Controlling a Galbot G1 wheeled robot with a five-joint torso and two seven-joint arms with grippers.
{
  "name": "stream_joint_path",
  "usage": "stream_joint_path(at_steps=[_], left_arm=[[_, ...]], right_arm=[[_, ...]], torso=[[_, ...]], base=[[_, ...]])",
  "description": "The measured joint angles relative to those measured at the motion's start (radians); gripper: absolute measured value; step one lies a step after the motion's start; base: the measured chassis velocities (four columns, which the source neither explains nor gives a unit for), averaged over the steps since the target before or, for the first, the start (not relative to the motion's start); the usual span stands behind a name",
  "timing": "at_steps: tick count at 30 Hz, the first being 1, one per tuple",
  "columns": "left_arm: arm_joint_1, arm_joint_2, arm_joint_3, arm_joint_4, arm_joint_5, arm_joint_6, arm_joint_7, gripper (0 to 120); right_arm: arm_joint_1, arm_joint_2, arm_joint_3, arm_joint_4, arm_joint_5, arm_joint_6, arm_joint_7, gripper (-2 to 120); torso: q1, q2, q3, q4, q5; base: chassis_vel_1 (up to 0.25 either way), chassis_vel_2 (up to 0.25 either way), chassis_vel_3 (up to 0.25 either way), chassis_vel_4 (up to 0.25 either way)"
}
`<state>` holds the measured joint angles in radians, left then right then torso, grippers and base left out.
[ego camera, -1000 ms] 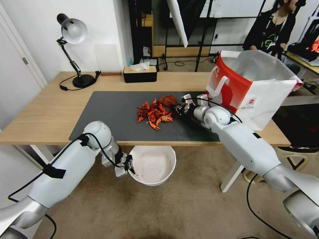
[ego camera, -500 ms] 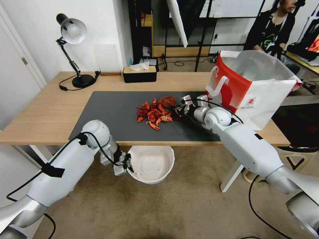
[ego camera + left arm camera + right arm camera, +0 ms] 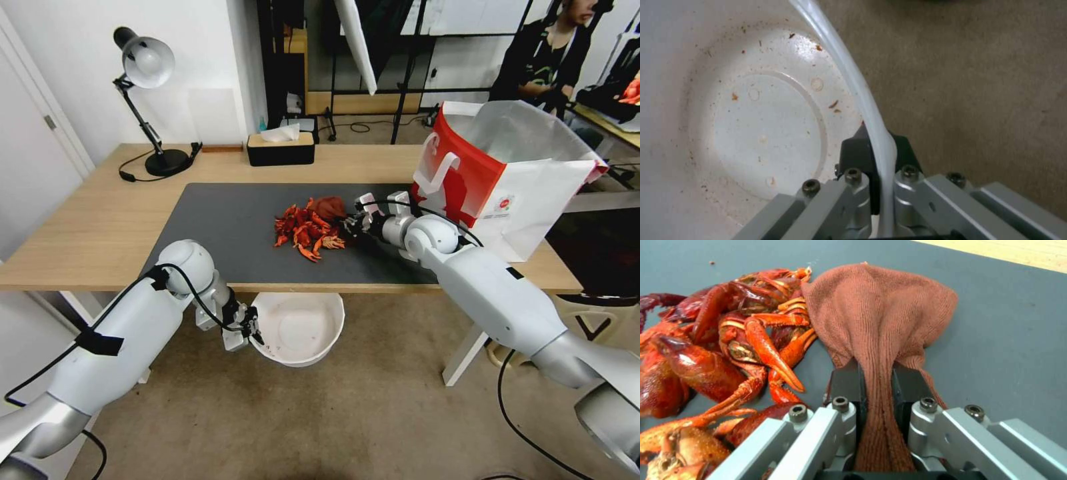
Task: Sweep shrimp from table into container with towel, then put container into takeout bag.
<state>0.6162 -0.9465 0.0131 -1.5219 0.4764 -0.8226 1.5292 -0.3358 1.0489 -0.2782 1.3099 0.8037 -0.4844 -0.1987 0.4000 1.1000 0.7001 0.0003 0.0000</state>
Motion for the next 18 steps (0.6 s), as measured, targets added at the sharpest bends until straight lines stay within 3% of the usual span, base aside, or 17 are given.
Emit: stream_joint_path(at_steps=[18], left_arm=[[-0.011, -0.008, 0.004, 0.002, 0.001, 0.000, 0.000, 0]], right_arm=[[-0.054, -0.053, 0.000, 0.110, 0.022, -0.015, 0.005, 8]], torso=[[0.000, 0.000, 0.000, -0.0003, 0.0000]], base=[[0.000, 0.000, 0.000, 0.000]])
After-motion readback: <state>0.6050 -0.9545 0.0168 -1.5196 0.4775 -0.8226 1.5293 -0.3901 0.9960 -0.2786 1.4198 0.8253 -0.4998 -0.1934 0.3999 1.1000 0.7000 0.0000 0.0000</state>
